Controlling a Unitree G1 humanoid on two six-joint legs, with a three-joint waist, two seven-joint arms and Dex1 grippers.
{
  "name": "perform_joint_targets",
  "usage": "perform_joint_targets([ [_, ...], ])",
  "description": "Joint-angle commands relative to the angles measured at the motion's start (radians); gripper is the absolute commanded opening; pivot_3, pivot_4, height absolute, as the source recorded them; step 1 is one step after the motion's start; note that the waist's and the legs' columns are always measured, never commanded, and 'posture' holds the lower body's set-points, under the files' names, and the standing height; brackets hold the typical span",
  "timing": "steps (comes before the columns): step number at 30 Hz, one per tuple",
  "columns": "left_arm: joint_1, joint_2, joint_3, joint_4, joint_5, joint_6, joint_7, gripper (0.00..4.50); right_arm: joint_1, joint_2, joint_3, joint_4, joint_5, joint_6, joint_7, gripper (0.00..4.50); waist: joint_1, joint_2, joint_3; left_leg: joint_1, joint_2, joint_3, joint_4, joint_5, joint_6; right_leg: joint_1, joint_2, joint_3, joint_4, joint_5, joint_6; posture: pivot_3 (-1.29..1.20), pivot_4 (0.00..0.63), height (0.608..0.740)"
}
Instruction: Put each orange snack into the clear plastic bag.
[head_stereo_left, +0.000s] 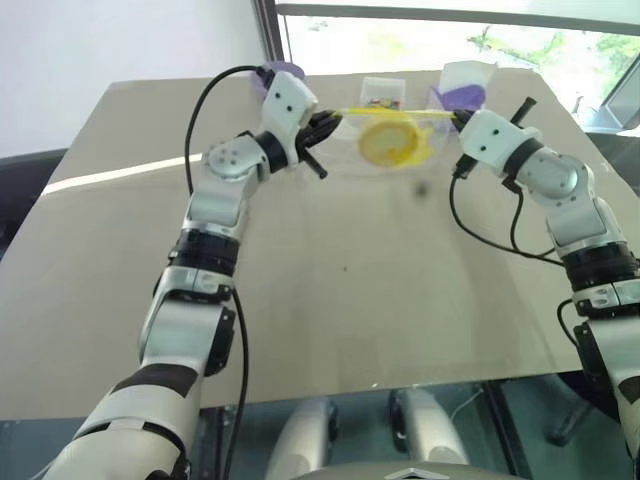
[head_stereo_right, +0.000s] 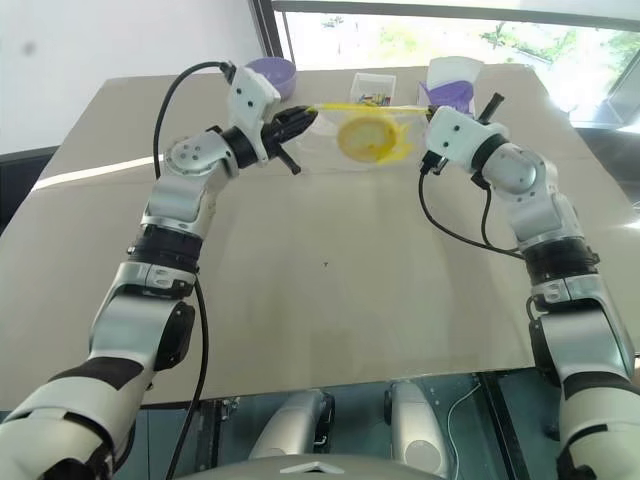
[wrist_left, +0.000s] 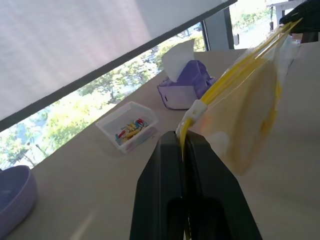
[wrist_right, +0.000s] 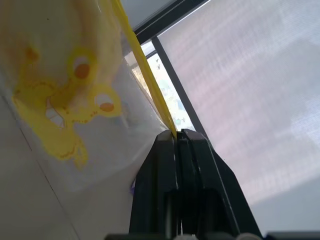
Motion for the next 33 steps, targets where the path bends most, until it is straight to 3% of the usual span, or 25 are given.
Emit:
perform_joint_targets([
  [1,-0.049,0.003,0.075,0.008,-0.057,0.023,-0.014,0.00,-0.032,-0.042,-0.037,0.044,0.028,0.016,0.051,0.05,0.000,0.000,0.000,0.000,0.000,0.000,0.000,0.000,0.000,0.000,0.000,0.000,0.000,0.000,0.000,0.00,0.150,0.740],
  [2,-0.066,-0.006,0.094,0.020,-0.073,0.035,0.002,0.00,-0.047,-0.037,-0.049,0.052,0.043,0.014,0.056,0.05,0.000,0.000,0.000,0.000,0.000,0.000,0.000,0.000,0.000,0.000,0.000,0.000,0.000,0.000,0.000,0.00,0.150,0.740],
  [5,-0.003,-0.024,0.068,-0.140,-0.155,0.096,-0.135,0.00,-0.012,-0.030,-0.047,-0.067,0.203,0.087,0.300,0.05,-0.002,0.000,0.000,0.000,0.001,0.001,0.000,0.000,0.000,0.000,0.000,0.001,0.001,0.000,0.000,0.00,0.150,0.740],
  [6,0.000,-0.032,0.086,-0.165,-0.183,0.119,-0.135,0.00,-0.010,-0.022,-0.057,-0.090,0.234,0.106,0.321,0.05,-0.003,0.000,0.000,0.000,0.001,0.001,0.000,0.000,0.000,0.000,0.000,0.001,0.000,0.000,0.000,0.00,0.150,0.740],
  [8,-0.062,-0.029,0.143,-0.059,-0.161,0.109,-0.022,0.00,-0.063,-0.008,-0.089,-0.037,0.204,0.112,0.217,0.05,-0.003,0.000,0.000,0.000,0.002,0.001,0.000,0.000,0.000,-0.001,0.001,0.001,0.000,0.000,0.000,0.00,0.150,0.740],
  [12,-0.002,-0.010,0.070,-0.126,-0.125,0.090,-0.115,0.00,-0.094,-0.028,-0.080,0.019,0.169,0.091,0.203,0.05,0.000,0.000,0.000,0.002,0.000,0.002,0.001,0.000,0.000,-0.001,0.000,0.003,0.005,0.000,0.000,0.00,0.150,0.740],
  [18,-0.071,-0.015,0.093,0.002,-0.020,-0.077,0.035,0.00,-0.135,-0.046,-0.096,0.087,0.080,0.016,0.004,0.05,0.005,0.000,0.000,0.001,-0.001,0.002,0.001,0.000,0.000,-0.001,-0.001,0.003,0.005,0.000,0.000,0.00,0.150,0.740],
  [23,0.034,0.004,0.036,-0.074,0.058,-0.215,0.001,0.00,0.020,-0.075,-0.118,-0.109,0.103,0.039,0.025,0.05,0.005,0.000,0.000,0.001,0.000,0.002,-0.001,0.000,0.000,-0.002,-0.001,0.004,0.002,0.000,0.000,0.00,0.150,0.740],
  [28,0.327,0.060,-0.076,-0.271,0.139,-0.291,-0.069,0.00,0.428,-0.044,-0.107,-0.491,0.125,0.197,0.053,0.05,0.005,0.001,-0.001,0.001,0.001,0.003,-0.003,-0.001,0.001,-0.002,0.000,0.006,0.001,0.000,0.000,0.00,0.150,0.740],
  [33,0.497,0.076,-0.118,-0.411,0.180,-0.287,-0.060,0.00,0.596,0.023,-0.063,-0.584,0.083,0.262,0.014,0.05,0.006,0.000,0.000,0.005,0.001,0.010,0.002,-0.004,0.007,-0.001,0.000,0.012,0.008,0.001,0.002,0.00,0.150,0.740],
])
